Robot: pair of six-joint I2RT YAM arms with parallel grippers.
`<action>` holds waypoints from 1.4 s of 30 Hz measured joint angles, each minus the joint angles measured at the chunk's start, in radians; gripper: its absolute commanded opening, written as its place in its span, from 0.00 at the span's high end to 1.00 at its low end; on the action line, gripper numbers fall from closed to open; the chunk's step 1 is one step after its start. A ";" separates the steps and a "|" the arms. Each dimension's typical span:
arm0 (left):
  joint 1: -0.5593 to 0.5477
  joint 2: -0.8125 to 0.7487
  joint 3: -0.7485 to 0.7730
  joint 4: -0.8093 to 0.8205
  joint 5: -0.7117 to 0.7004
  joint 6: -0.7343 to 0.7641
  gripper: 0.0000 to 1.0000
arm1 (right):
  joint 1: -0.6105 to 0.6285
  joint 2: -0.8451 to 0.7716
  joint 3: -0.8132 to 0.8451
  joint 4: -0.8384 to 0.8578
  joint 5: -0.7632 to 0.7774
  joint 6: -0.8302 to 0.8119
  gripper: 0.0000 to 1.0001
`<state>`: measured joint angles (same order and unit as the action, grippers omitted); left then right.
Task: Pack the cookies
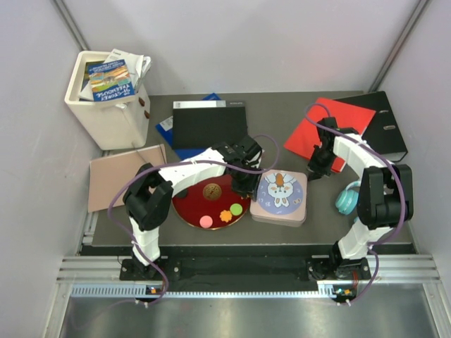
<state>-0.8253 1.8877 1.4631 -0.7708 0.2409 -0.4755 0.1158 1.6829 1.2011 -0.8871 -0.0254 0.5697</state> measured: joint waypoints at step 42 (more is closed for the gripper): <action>0.071 -0.021 -0.098 0.102 -0.111 -0.072 0.61 | -0.027 -0.134 -0.293 0.122 -0.101 0.083 1.00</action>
<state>-0.7540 1.8668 1.3651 -0.6689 0.1303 -0.5472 0.0887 1.5494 0.9077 -0.7647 -0.1268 0.6529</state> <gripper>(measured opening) 0.409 0.004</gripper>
